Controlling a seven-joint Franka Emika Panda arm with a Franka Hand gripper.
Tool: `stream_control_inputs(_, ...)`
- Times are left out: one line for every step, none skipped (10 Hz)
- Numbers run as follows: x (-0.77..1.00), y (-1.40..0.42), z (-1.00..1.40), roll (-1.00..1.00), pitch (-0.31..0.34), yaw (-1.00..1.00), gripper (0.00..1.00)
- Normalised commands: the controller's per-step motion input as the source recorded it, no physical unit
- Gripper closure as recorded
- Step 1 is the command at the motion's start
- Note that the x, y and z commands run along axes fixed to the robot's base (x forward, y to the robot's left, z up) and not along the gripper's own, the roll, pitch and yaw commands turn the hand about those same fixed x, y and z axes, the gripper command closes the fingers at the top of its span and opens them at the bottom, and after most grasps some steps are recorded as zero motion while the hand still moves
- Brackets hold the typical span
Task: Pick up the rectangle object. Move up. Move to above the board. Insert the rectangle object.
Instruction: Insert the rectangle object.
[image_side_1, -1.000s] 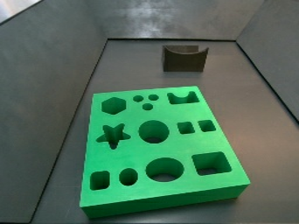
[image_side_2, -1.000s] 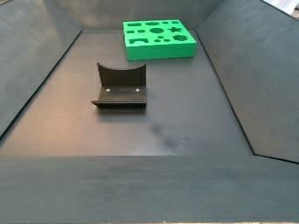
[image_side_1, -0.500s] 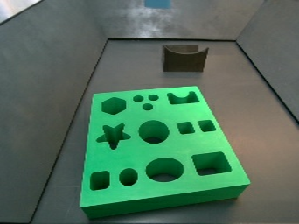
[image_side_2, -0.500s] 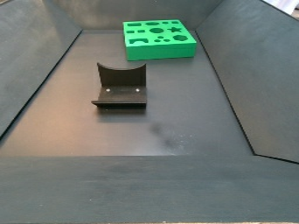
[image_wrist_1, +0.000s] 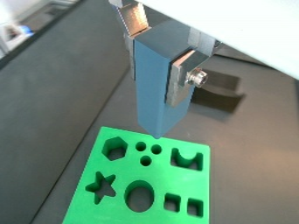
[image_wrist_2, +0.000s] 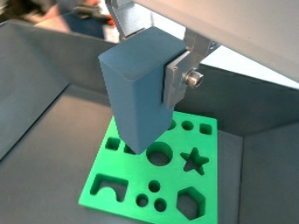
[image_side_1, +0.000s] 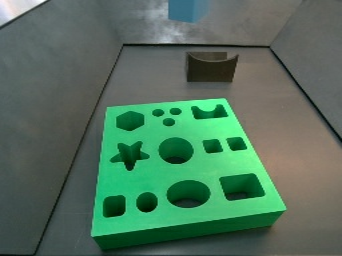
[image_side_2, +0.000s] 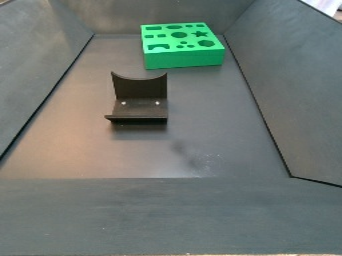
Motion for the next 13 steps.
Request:
stream_control_inputs(0.0, -0.22, 0.0, -0.14, -0.093, -0.79, 1.0)
stream_control_inputs(0.0, -0.35, 0.0, -0.05, -0.111, -0.71, 1.0)
stream_control_inputs(0.0, -0.39, -0.11, -0.06, -0.139, -0.73, 1.0)
stream_control_inputs(0.0, -0.28, -0.19, -0.08, -0.173, -0.81, 1.0)
stream_control_inputs(0.0, -0.27, -0.2, -0.08, -0.18, -0.81, 1.0)
stream_control_inputs(0.0, -0.29, -0.19, -0.04, -0.171, -0.79, 1.0)
stream_control_inputs(0.0, -0.32, -0.19, -0.02, -0.167, -0.76, 1.0)
stream_control_inputs(0.02, -0.32, -0.25, 0.02, -0.129, -0.77, 1.0)
stream_control_inputs(0.0, -0.29, -0.29, 0.02, -0.107, -0.7, 1.0)
stream_control_inputs(0.0, 0.0, -0.02, 0.0, 0.0, 0.0, 1.0)
stream_control_inputs(0.01, -0.58, -0.49, 0.16, -0.049, -0.23, 1.0)
stream_control_inputs(0.12, -0.83, -0.65, 0.24, -0.08, -0.23, 1.0)
stream_control_inputs(0.23, -0.77, -0.68, 0.18, -0.083, -0.3, 1.0)
